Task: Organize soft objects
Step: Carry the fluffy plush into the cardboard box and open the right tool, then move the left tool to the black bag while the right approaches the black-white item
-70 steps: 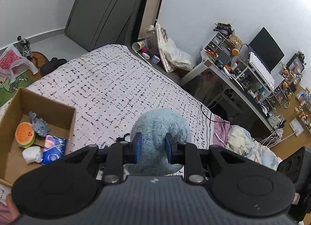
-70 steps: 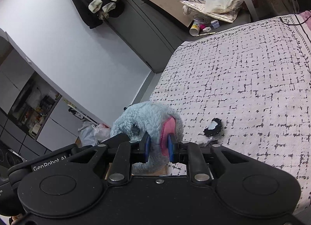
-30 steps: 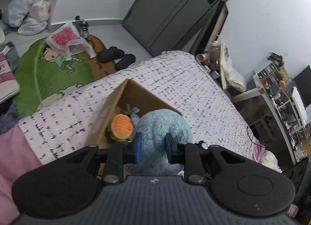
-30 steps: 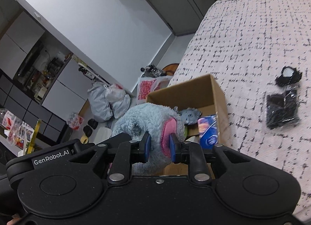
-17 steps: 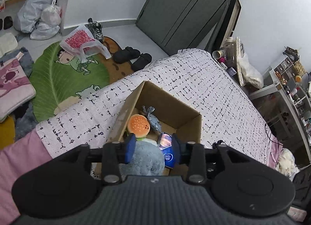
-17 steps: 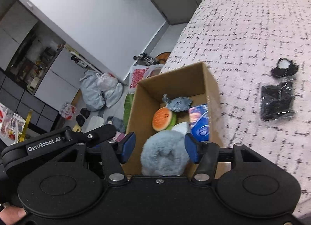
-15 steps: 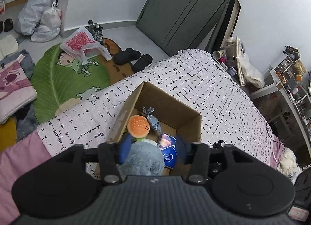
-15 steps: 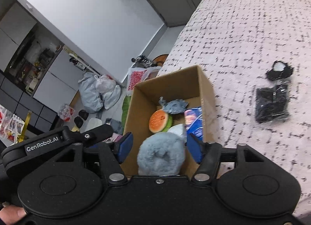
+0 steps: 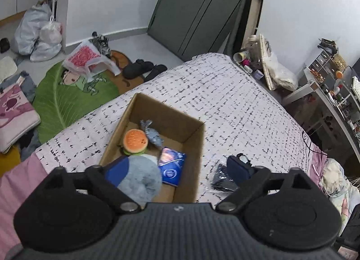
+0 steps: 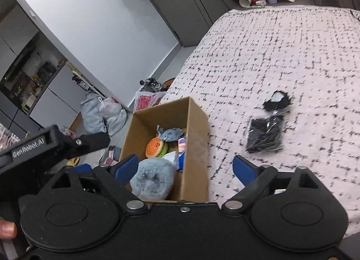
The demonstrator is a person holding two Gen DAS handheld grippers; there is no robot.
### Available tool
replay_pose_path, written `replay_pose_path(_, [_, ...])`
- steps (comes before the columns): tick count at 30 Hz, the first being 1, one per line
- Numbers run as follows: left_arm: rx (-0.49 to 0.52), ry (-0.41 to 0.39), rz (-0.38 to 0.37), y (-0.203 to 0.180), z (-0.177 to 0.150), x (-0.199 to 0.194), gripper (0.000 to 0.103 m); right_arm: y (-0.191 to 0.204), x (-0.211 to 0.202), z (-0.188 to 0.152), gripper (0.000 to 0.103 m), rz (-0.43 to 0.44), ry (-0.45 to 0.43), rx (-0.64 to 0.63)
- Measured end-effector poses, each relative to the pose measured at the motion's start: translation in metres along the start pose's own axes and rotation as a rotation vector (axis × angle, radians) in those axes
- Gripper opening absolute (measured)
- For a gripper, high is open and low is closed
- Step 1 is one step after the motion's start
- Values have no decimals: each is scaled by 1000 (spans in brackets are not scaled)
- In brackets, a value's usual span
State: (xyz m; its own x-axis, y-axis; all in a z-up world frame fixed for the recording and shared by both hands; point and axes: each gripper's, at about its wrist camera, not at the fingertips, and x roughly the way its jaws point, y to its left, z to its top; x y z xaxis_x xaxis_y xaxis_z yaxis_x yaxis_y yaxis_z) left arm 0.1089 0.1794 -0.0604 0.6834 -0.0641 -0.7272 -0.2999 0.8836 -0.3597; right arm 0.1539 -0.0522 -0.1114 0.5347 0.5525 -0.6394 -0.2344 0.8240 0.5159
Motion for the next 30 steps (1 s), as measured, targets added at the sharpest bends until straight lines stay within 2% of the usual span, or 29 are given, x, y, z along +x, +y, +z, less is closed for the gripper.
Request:
replay_pose_path(4, [20, -20, -4, -19, -5, -7, 103, -14, -17, 3, 103, -6, -23, 0])
replay_pose_path(12, [13, -28, -19, -43, -19, -15, 103, -43, -38, 2, 103, -24, -35, -1])
replay_pose_path(17, [37, -68, 21, -57, -26, -20, 103, -56, -51, 3, 103, -17, -47, -3])
replay_pose_path(21, [18, -90, -7, -64, -33, -20, 103, -65, -58, 5, 103, -12, -46, -11])
replay_pose_path(30, [69, -85, 10, -92, -41, -16, 103, -91, -72, 17, 103, 41, -64, 40])
